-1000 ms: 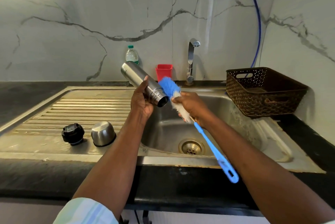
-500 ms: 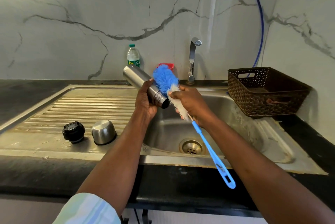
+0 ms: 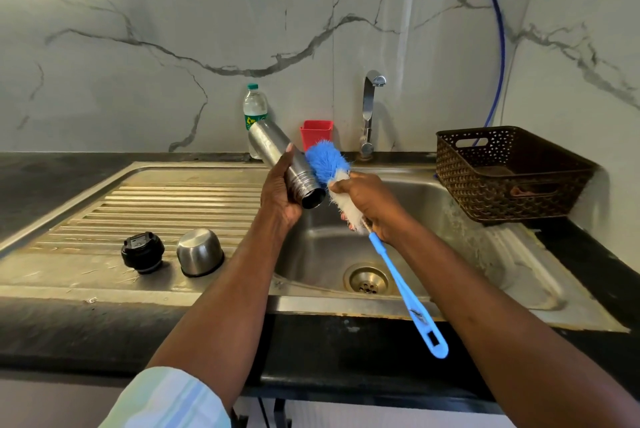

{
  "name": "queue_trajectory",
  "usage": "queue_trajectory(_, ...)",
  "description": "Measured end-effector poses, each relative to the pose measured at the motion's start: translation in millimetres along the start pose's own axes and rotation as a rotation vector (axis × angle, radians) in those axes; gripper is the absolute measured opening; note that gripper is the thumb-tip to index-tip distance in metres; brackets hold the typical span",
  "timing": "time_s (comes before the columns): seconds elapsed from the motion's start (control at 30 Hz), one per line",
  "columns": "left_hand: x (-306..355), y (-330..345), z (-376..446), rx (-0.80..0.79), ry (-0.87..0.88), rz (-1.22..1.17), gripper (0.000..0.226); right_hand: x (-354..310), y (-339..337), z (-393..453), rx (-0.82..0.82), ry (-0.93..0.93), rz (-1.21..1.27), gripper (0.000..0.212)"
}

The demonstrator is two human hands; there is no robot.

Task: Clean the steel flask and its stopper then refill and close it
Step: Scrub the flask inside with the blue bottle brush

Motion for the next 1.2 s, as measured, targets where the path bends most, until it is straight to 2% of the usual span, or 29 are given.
queue_trajectory(0.13, 6, -1, 2, -0.002, 0.044, -0.022, 0.044, -11, 4, -2, -0.005, -0.1, 0.044, 0.011)
queue_trajectory(0.2, 9, -4, 2, 0.041, 0.059, -0.044, 0.046, -2, 4, 2, 0.018, -0.026, 0.043, 0.013)
queue_trajectory(0.27, 11, -6, 0, 0.065, 0.074, -0.053, 0.036, 8, 1, 3, 0.008, 0.073, 0.041, 0.013)
queue_trajectory(0.33, 12, -4, 3, 0.054, 0.087, -0.089, 0.025, 5, -2, 1, 0.003, 0.041, 0.065, 0.011)
queue_trajectory(0.43, 11, 8, 3, -0.055, 0.078, -0.134, 0.039, -15, 2, -5, 0.019, -0.138, 0.063, 0.006)
queue_trajectory(0.47, 10, 11, 0, -0.084, 0.064, -0.134, 0.045, -15, 6, -4, 0.023, -0.148, 0.046, 0.002)
queue_trajectory(0.53, 10, 9, -3, -0.061, 0.048, -0.089, 0.051, -2, 12, 0, 0.019, -0.05, 0.041, 0.002)
queue_trajectory(0.63, 16, -2, -1, 0.007, 0.037, -0.027, 0.033, 15, 17, -1, -0.027, 0.066, 0.006, 0.004)
queue_trajectory(0.7, 19, -2, 1, 0.013, 0.051, -0.028, 0.026, 3, 14, -2, 0.01, -0.03, 0.055, 0.003)
queue_trajectory(0.77, 20, -2, 2, 0.027, 0.076, -0.077, 0.018, -11, 9, -2, 0.076, -0.139, 0.08, 0.011)
queue_trajectory(0.83, 23, -2, 1, 0.022, 0.106, -0.11, 0.028, -11, 8, -1, 0.087, -0.145, 0.076, 0.017)
queue_trajectory(0.9, 21, -6, 2, 0.017, 0.104, -0.106, 0.059, -1, 9, -1, 0.04, -0.065, 0.092, 0.016)
queue_trajectory(0.93, 19, -6, 2, 0.006, 0.09, -0.092, 0.067, 1, 9, -2, 0.015, -0.037, 0.1, 0.014)
queue_trajectory(1.07, 15, 3, -2, -0.041, 0.049, -0.069, 0.052, -12, 10, -7, 0.009, -0.116, 0.119, 0.006)
queue_trajectory(1.2, 18, -6, -2, 0.031, 0.045, -0.044, 0.03, 5, 8, -4, -0.021, 0.022, 0.113, 0.008)
Point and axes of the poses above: each hand's wrist, its own z-axis towards the middle knuckle, its own y-axis out of the palm, x = y × z, the point moved 8 cm from there along z, towards the middle knuckle, and after that the axes turned 8 degrees about y, right-handed, at the moved point
